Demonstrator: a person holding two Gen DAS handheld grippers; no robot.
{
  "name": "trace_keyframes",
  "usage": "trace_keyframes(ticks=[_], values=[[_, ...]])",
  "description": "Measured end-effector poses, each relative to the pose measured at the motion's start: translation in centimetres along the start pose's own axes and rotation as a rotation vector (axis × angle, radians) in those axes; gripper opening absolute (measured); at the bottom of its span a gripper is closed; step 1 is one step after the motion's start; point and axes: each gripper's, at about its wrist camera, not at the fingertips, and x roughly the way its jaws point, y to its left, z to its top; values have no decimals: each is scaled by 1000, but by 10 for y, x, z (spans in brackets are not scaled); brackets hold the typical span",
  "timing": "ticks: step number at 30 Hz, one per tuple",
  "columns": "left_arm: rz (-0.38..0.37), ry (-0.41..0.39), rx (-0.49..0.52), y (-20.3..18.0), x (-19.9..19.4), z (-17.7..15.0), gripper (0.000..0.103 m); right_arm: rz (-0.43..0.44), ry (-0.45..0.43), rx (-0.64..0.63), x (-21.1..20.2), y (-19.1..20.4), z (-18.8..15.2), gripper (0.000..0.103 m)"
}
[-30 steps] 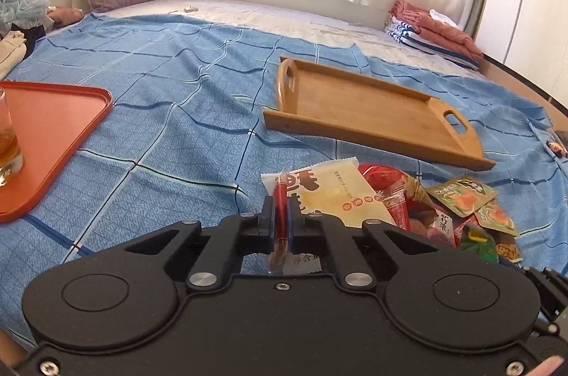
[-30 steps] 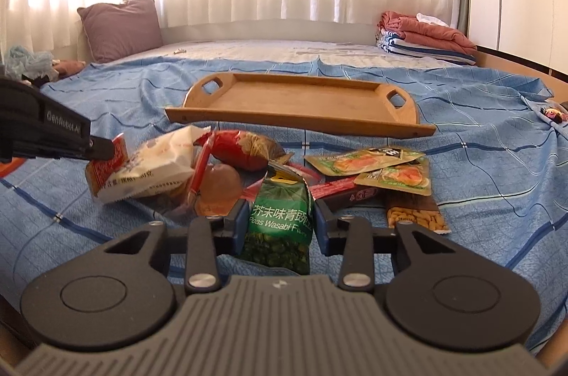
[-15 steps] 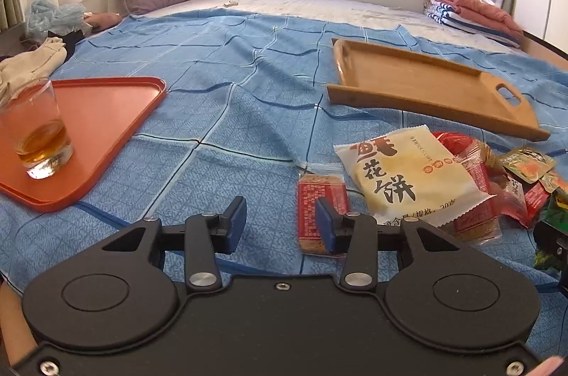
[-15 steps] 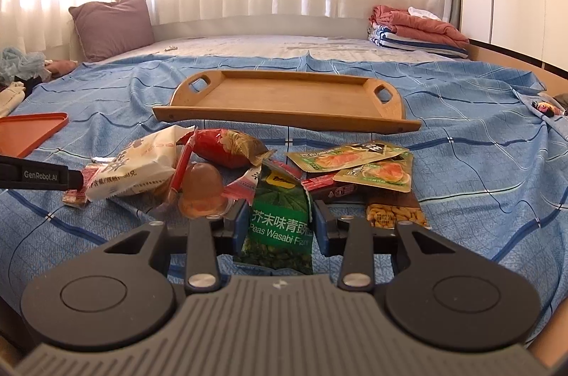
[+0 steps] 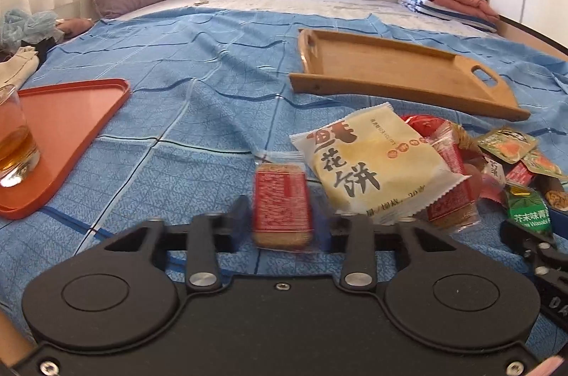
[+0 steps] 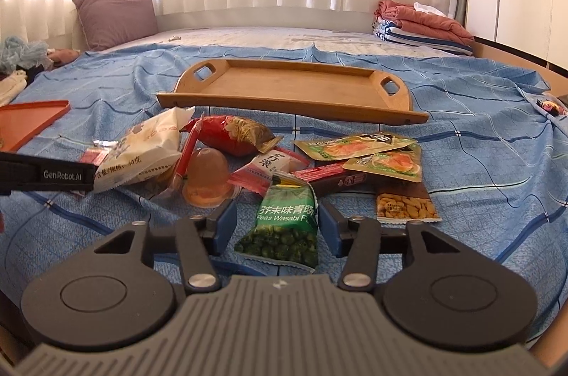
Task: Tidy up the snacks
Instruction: 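Carry both packs onto the wooden tray and open both tools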
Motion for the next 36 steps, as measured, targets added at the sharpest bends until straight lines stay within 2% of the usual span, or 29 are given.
trace_keyframes(ticks=[2, 3, 4, 5, 6, 10, 14, 18, 23, 27, 31, 36], values=[[-10, -4, -6, 1, -3, 2, 32, 1, 20, -18, 7, 3, -3, 67], [-23, -8, -14, 2, -4, 3, 32, 5, 30, -21, 10, 4, -4, 64], [-30, -13, -18, 2, -6, 4, 32, 11, 29, -23, 10, 5, -4, 51], [-30, -23, -18, 3, -9, 6, 32, 13, 27, -23, 9, 6, -3, 44], [-26, -36, -15, 3, -12, 8, 32, 19, 26, -21, 9, 6, 0, 43], [-11, -102, -10, 4, -29, 19, 32, 48, 16, 0, 1, 2, 7, 42], [-42, -148, 0, 5, -40, 39, 32, 93, -6, 54, -10, -9, 21, 42], [-95, -163, 31, -5, -35, 68, 32, 122, -30, 140, -2, -33, 52, 42], [-159, -164, 39, -22, -12, 113, 32, 125, -27, 175, 33, -68, 102, 42], [-214, -95, 41, -36, 27, 150, 32, 111, 19, 148, 73, -87, 138, 42], [-280, 46, 18, -52, 83, 178, 32, 136, 129, 160, 123, -100, 163, 42], [-232, 144, 42, -72, 143, 191, 32, 142, 247, 231, 183, -113, 172, 42]])
